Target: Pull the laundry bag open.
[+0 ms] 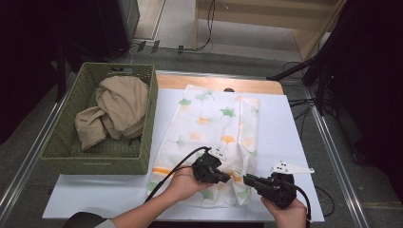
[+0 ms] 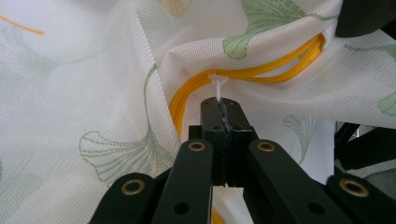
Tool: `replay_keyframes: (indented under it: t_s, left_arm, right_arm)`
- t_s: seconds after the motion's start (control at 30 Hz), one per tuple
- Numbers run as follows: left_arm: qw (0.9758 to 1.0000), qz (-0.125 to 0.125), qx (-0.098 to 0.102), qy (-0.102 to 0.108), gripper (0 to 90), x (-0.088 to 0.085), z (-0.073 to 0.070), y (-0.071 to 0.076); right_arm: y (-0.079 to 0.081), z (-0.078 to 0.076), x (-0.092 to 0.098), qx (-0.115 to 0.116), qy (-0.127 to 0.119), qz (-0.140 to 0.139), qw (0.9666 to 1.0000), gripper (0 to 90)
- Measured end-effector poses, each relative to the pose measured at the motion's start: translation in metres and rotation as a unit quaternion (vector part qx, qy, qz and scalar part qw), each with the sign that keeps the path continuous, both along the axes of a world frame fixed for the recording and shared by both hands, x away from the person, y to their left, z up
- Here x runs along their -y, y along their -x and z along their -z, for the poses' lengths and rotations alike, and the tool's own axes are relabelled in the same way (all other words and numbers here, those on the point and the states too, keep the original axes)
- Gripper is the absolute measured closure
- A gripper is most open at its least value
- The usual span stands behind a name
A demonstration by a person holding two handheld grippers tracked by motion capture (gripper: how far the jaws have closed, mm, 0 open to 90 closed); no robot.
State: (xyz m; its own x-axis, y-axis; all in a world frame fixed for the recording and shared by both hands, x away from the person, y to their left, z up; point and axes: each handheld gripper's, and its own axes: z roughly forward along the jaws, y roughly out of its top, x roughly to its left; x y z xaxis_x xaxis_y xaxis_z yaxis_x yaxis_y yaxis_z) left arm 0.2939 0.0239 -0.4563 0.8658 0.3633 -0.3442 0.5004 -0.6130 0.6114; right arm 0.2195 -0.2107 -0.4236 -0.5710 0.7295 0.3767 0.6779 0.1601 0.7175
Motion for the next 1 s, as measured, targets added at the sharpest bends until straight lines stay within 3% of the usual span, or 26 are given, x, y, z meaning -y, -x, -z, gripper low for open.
replay_keyframes:
  t_s: [0.1, 0.2, 0.37, 0.6, 1.0]
  left_arm:
    - [1.0000, 0.004, 0.006, 0.004, 90.0, -0.003, -0.005, 0.001]
    - [0.9999, 0.005, 0.014, 0.006, 90.0, -0.006, -0.010, 0.004]
    - [0.9999, 0.005, 0.014, 0.003, 90.0, -0.010, -0.011, 0.003]
    - [0.9998, 0.008, 0.008, -0.016, 90.0, 0.007, -0.004, -0.001]
    - [0.9995, 0.011, 0.004, -0.030, 89.7, 0.028, 0.003, -0.012]
  right_arm:
    - [0.001, -0.002, 0.000, 0.004, -0.010, -0.003, 0.9999, 85.7]
    - [0.001, -0.003, -0.001, 0.011, 0.001, -0.002, 0.9999, 85.7]
    - [-0.004, 0.003, -0.002, -0.003, 0.015, 0.001, 0.9999, 85.6]
    - [-0.007, 0.008, 0.003, -0.016, 0.045, 0.015, 0.9988, 85.5]
    - [-0.009, 0.010, 0.015, -0.021, 0.036, 0.025, 0.9988, 85.5]
